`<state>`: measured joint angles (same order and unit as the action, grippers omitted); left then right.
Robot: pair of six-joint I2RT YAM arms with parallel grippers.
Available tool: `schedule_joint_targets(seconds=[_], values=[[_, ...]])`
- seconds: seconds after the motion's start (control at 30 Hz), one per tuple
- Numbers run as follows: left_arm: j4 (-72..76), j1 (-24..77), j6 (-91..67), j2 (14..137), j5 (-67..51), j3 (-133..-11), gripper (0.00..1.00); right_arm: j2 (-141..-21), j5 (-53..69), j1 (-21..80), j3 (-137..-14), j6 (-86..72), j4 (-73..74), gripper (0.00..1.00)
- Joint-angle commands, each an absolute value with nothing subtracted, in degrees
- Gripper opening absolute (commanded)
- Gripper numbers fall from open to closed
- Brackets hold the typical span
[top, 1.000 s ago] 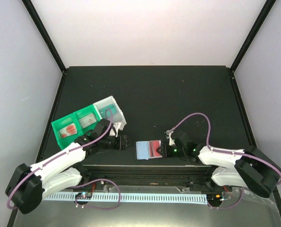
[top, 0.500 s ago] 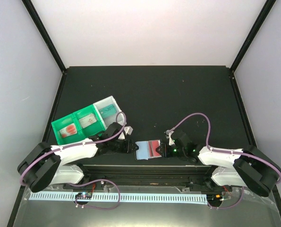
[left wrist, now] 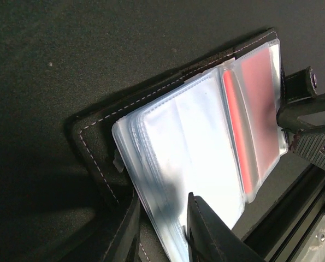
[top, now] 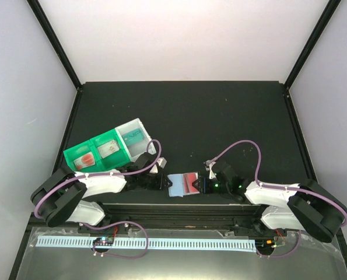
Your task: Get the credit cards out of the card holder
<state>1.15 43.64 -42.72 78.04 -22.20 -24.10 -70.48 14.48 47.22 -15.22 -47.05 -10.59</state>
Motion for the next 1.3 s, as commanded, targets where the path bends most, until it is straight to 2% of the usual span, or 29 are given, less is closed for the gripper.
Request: schedule_joint_targets(seconds=[0.0, 0.4, 1.27], values=[[3.2, 44.9, -43.2, 80.6, -21.0, -24.3, 0.25, -71.3, 13.6, 47.4, -13.8, -48.4, -12.0, 0.33], [3.4, 45.4, -43.4, 81.0, -20.8, -24.3, 0.22, -70.9, 17.3, 47.4, -13.5, -50.9, -16.6, 0.33], [4.6, 47.0, -44.9, 81.9, -22.1, -25.8, 0.21, -65.3, 21.6, 47.4, -14.8, -49.9, -15.5, 0.35]])
